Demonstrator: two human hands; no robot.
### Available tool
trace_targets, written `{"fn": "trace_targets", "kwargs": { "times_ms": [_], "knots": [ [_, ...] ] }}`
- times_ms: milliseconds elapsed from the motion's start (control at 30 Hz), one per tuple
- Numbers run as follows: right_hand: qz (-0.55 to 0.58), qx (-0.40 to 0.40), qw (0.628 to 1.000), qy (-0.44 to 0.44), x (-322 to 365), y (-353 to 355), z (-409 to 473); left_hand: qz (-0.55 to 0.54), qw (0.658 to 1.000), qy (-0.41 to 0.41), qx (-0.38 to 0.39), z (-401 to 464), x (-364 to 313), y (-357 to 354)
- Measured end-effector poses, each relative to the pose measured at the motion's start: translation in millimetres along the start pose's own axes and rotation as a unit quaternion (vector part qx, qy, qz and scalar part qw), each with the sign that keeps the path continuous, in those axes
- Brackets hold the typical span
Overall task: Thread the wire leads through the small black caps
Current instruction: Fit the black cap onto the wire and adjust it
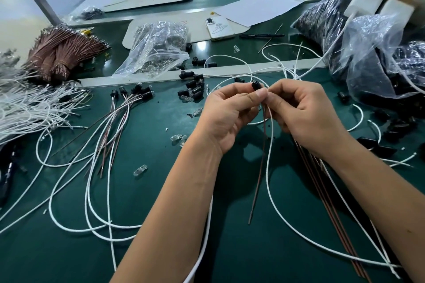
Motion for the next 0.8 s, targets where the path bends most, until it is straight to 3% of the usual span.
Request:
{"fn": "trace_targets", "kwargs": {
  "times_ms": [367,633,800],
  "knots": [
    [0.029,0.015,0.999,0.035,2,4,0,0.031,0.998,-0.058,0.023,-6,-8,2],
    [0.052,0.006,0.995,0.086,4,5,0,0.058,0.979,-0.184,0.068,-10,-13,-3],
    [0.004,-0.026,0.991,0.134,6,6,0,0.063,0.967,-0.232,0.089,-10,-14,-5]
  ]
}}
Point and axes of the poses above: each hand's wrist, its own z-axis towards the middle knuckle, its own y-axis out of the back of the hand, x = y × z, the point moved 2 cm from there along z, towards the middle knuckle, and after that the axes turned 7 degrees about z, right-handed, at the moved point
